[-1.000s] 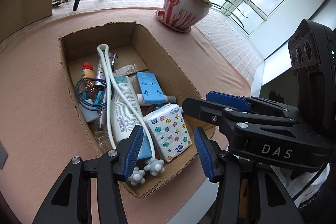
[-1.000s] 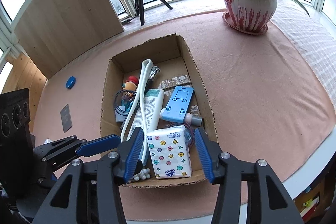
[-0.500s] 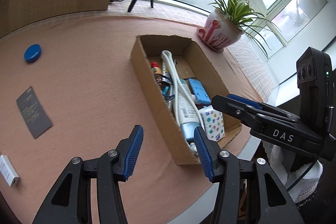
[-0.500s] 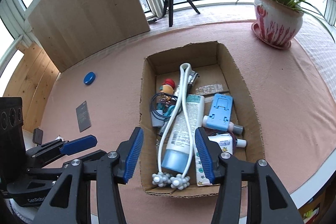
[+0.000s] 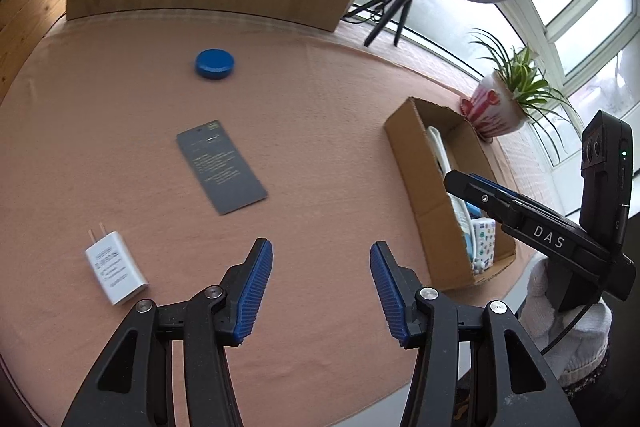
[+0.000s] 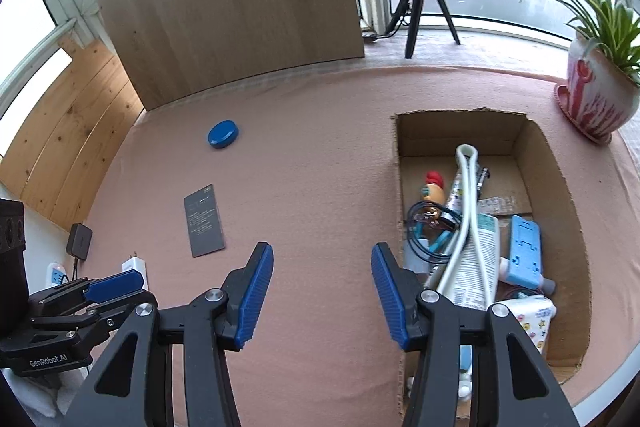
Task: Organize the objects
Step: 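Move both tools back to the black printed card on the table, then close the right tool on the black card and lift it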
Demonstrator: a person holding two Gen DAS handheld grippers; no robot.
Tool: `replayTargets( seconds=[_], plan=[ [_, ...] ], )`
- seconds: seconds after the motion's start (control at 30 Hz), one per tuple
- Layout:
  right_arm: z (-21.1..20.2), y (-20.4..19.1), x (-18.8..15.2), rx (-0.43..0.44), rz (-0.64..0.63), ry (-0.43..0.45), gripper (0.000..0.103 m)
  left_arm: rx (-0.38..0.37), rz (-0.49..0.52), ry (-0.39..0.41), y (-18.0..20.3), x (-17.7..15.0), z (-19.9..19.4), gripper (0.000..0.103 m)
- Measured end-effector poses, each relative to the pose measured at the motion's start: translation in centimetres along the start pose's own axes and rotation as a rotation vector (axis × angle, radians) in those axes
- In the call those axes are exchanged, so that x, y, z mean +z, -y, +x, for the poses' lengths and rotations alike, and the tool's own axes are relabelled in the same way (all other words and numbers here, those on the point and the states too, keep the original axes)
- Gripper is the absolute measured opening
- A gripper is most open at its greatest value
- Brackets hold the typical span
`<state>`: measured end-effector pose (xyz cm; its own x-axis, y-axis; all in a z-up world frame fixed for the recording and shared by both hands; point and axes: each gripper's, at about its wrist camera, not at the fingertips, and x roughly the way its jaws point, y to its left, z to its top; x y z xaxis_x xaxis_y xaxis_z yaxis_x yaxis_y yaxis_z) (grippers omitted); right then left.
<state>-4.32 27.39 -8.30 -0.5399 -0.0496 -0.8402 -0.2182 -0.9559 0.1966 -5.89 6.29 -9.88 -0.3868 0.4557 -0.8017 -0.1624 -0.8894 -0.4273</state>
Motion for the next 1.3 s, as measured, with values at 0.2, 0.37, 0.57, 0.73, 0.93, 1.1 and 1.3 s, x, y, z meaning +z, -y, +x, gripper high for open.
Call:
replayTargets(
  seconds=[0.2,0.37,0.57,0.73,0.93,1.1,1.3],
  plan=[
    [3.9,-4.2,0.8,0.052,-0.078,-0.081,0.047,0.031,-0.072,0.002,-4.5,-1.1,-1.6,0.055],
    [7.4,-7.0,2.1,0.123,-0.088,-0.145,0.047,0.044,-0.12,0.021,-7.2,-1.6,-2.9,0.055],
    [12.2,-9.5,3.2,0.136,-0.135,-0.224,0.047,0.059,-0.159,0.046,-9.4,-2.0,-4.3,0.055],
    [14.8,-10.6,3.8,0.132,-0.16,-0.266,0.048,0.061,-0.188,0.06,-10.9,-2.6,-5.5,0.055],
    [16.1,-11.5,4.2,0.126,-0.207,-0.301,0.055,0.067,-0.231,0.071,-12.8,-3.0,-5.9,0.055],
    [16.6,-12.1,4.4,0.163,-0.215,-0.319,0.072,0.066,-0.249,0.073,-13.6,-3.2,-5.9,0.055],
    [16.9,-13.7,4.0,0.105,-0.316,-0.316,0.075,0.063,-0.255,0.069,-13.9,-3.0,-5.5,0.055]
  ],
)
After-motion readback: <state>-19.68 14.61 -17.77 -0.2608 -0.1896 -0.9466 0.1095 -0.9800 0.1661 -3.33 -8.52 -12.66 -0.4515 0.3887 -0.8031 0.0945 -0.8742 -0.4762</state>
